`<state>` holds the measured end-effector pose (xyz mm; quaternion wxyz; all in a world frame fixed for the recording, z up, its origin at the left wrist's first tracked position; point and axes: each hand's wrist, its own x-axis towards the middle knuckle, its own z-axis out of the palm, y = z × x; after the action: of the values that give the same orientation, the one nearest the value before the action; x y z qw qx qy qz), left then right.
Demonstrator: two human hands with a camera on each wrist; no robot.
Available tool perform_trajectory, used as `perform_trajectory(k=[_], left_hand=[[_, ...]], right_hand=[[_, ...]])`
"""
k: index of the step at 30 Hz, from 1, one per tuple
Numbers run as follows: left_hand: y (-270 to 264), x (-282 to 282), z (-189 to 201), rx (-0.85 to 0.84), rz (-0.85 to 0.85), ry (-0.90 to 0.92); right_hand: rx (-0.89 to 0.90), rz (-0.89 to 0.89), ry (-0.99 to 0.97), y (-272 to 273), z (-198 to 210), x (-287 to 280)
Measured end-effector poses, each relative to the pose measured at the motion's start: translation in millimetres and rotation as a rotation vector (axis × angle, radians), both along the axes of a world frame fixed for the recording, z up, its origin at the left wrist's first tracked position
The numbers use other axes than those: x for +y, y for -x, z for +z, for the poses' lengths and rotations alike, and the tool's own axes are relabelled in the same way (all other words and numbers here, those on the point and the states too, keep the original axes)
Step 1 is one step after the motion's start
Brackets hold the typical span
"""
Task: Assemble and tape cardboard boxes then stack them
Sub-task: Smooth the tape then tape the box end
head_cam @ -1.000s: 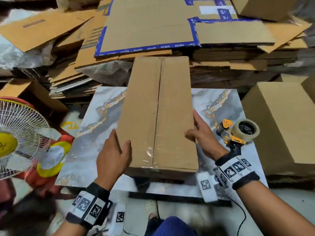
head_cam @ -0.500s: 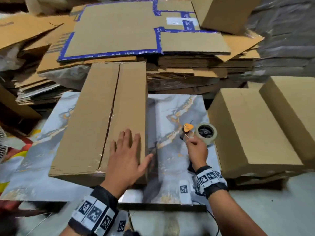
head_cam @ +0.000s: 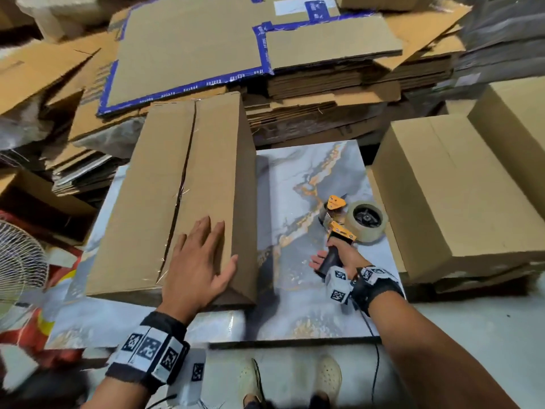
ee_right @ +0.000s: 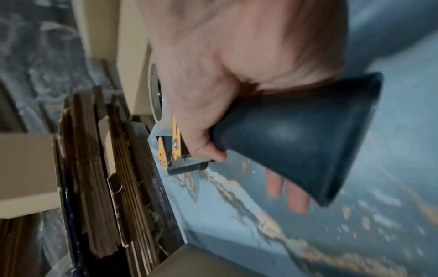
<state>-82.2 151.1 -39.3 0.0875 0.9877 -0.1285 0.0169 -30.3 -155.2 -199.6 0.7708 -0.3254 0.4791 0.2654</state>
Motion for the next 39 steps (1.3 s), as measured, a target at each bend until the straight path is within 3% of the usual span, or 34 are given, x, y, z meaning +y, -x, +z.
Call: perform_trajectory(k=[3,12,14,18,21,24,28,35,39], left_hand=[[-8,9,-2,-0.026,-0.005,0.003],[-12,11,-5,-0.053,-0.046,0.165],[-12,12,-2,0.046,-0.029,0.358],[-10,30,25,0.215,0.221,1.101],[-9,42,52,0.617,0.419,1.562],[-14,63,62,0.845,0.414,1.909],[-5,89,61,0.891,0.387,2.053],[5,115,47,0.892,0.582,2.271],[12,126,50,0.849,0.604,2.354]], right_hand=[[-0.07,-0.055,-0.042,6,12,16],[-0.421,0.148,0.112,55,72,81],[-0.549,0.203,0.224,62,100,91],[-0.769,0.322,0.433,75,155,110],[-0.817,0.42,0.56,84,187,128],[-0.849,0.481,0.668,90,206,152],[-0.864,0.57,0.848,96,216,178],[-0.958,0.752,1.015,98,237,212],[-1.006,0.848,1.033,100,255,228]])
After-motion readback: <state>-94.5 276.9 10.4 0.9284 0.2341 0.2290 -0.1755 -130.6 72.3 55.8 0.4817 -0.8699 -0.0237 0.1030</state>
